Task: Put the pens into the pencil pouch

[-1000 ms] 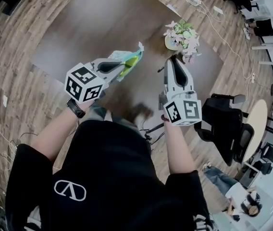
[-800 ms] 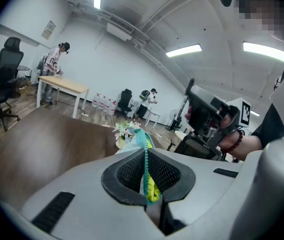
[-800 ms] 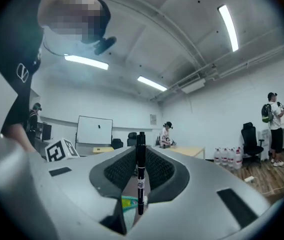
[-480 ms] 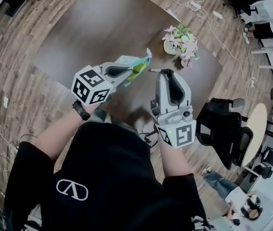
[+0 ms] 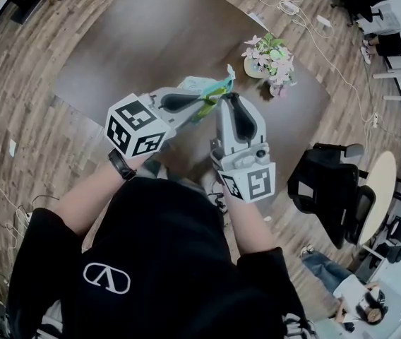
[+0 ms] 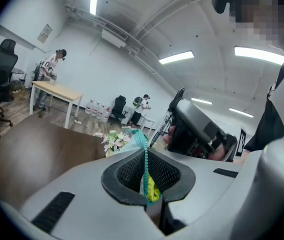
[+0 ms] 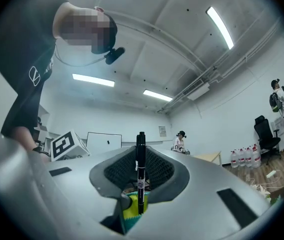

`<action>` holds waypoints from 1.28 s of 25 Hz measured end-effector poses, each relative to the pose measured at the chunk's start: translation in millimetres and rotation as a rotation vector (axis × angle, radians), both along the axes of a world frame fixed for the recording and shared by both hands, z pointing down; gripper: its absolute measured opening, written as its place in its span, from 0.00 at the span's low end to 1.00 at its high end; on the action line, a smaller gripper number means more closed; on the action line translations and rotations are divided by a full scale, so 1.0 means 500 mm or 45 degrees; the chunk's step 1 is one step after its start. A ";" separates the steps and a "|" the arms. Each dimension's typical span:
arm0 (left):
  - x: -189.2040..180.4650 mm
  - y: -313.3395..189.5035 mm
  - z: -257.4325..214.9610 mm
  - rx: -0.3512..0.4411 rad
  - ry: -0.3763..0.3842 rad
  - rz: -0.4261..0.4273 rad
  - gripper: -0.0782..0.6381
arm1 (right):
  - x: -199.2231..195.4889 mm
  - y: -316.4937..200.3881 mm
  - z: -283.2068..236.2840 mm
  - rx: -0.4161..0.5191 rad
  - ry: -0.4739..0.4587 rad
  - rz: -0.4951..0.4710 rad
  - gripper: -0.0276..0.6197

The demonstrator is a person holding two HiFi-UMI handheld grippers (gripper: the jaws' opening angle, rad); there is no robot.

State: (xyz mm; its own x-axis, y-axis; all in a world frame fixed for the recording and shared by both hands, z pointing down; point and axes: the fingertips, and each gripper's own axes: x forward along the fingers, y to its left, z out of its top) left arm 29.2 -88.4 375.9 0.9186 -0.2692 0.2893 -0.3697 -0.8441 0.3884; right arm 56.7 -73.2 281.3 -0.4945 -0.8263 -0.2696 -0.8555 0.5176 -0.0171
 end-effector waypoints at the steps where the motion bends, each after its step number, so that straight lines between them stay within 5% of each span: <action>1: 0.001 0.001 -0.007 0.002 0.011 -0.001 0.13 | 0.001 -0.002 0.006 -0.008 -0.003 0.002 0.14; 8: 0.005 0.001 -0.044 -0.002 0.082 -0.005 0.13 | 0.001 -0.016 0.039 -0.032 0.050 0.043 0.15; 10: 0.000 -0.001 -0.045 -0.008 0.093 -0.013 0.13 | 0.002 -0.015 0.037 -0.010 0.065 0.053 0.44; 11: -0.002 -0.003 -0.045 -0.009 0.094 -0.017 0.13 | 0.003 -0.015 0.038 -0.016 0.062 0.049 0.45; 18: -0.008 -0.010 -0.034 -0.014 0.085 -0.031 0.13 | 0.032 -0.014 0.036 -0.060 0.041 0.074 0.43; 32: -0.042 -0.007 -0.019 0.065 0.092 -0.062 0.13 | 0.095 0.022 0.080 -0.203 0.140 0.180 0.21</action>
